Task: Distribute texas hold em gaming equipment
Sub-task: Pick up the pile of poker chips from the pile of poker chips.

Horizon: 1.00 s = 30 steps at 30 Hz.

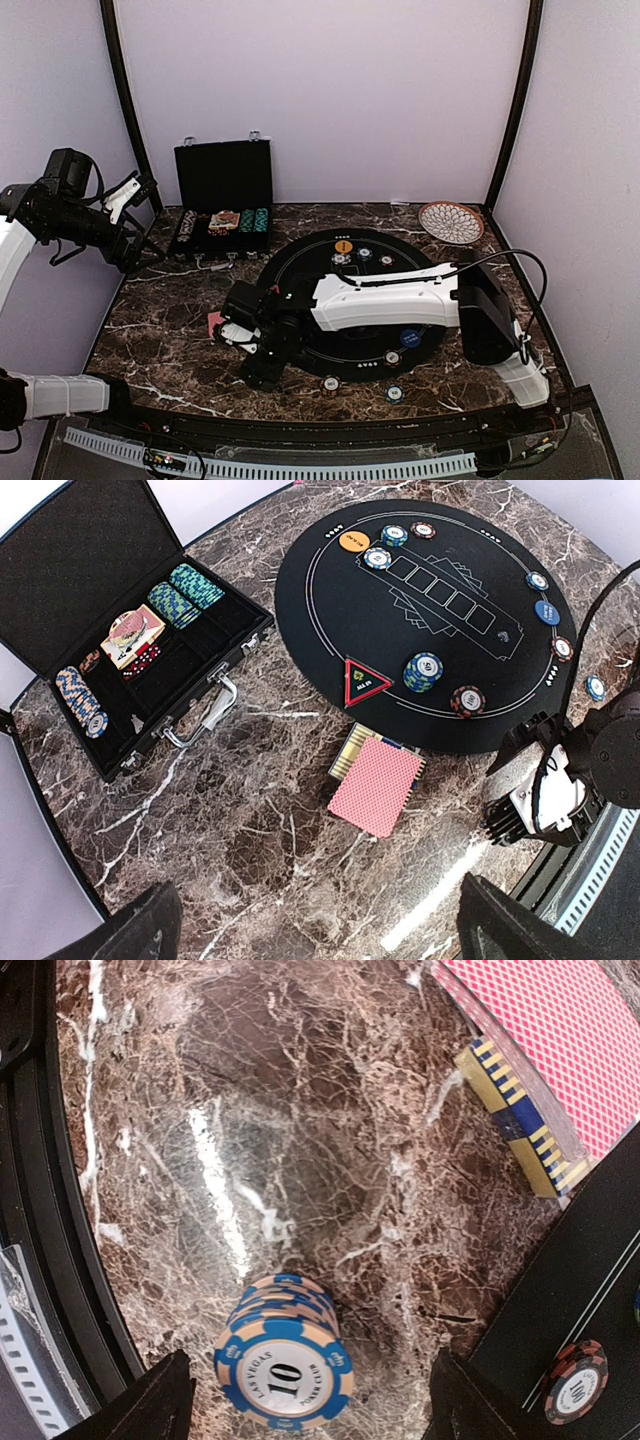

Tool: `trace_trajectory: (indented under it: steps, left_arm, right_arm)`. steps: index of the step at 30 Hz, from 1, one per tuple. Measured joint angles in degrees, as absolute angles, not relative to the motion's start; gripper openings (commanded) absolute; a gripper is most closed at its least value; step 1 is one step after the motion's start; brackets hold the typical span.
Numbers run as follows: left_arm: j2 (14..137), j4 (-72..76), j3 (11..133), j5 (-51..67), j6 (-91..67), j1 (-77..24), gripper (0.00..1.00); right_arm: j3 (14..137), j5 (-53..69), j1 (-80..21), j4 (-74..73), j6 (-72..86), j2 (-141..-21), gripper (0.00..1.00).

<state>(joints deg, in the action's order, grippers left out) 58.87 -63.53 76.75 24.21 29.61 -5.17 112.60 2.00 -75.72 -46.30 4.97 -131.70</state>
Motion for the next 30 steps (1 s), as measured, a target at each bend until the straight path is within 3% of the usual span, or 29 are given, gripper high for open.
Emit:
trace_trajectory:
  steps: [16,30]
  left_arm:
    - [58.9,-63.5,76.7,24.1,29.6,-5.2,0.99]
    - [58.8,-63.5,76.2,23.7,29.9,-5.2,0.99]
  right_arm:
    - [113.1,4.6,-75.3,-47.3,3.4,-135.1,0.65]
    - [115.7,4.7,-75.4,-47.8,3.0,-135.1,0.6]
